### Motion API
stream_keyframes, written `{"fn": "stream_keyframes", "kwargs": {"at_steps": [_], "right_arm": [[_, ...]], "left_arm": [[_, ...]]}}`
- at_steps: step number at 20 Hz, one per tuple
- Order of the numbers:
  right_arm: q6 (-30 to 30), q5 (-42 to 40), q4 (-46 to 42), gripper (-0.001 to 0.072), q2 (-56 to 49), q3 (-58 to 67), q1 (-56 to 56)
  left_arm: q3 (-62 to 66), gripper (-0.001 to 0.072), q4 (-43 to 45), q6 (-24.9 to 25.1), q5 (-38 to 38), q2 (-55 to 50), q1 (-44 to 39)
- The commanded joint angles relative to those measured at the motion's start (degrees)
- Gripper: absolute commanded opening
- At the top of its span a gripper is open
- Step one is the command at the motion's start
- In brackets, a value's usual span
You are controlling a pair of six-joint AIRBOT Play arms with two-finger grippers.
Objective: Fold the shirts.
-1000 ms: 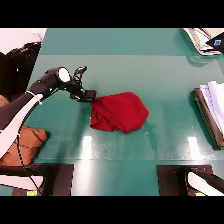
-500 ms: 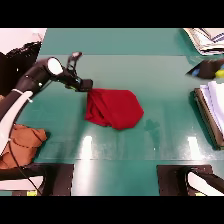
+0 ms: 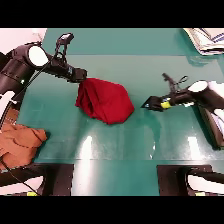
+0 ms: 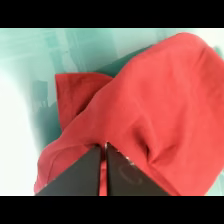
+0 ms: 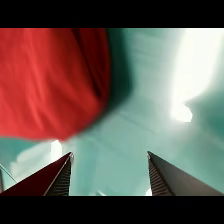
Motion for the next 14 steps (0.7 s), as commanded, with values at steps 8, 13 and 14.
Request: {"fn": "stream_keyframes", "kwargs": {"at_steps": [8,13,14], "right_arm": [[-2.7,-2.4,5.2,0.0019,-14.5,13.4,7.8],[-1.8,2.1,-4.3,0.0017,-3.6,22.3,1.3],[-1.2,3.5,-6.8,0.0017,-0.3,25.1,-0.2]], "left_arm": [[0.2,0.0026,0.5,0.1,-1.9,0.5,0.0],[6.0,0.0026,6.7,-0.1,-1.1,9.7,0.0],[8.2,0.0026,6.6,-0.1,-1.1,12.7,0.0]]}}
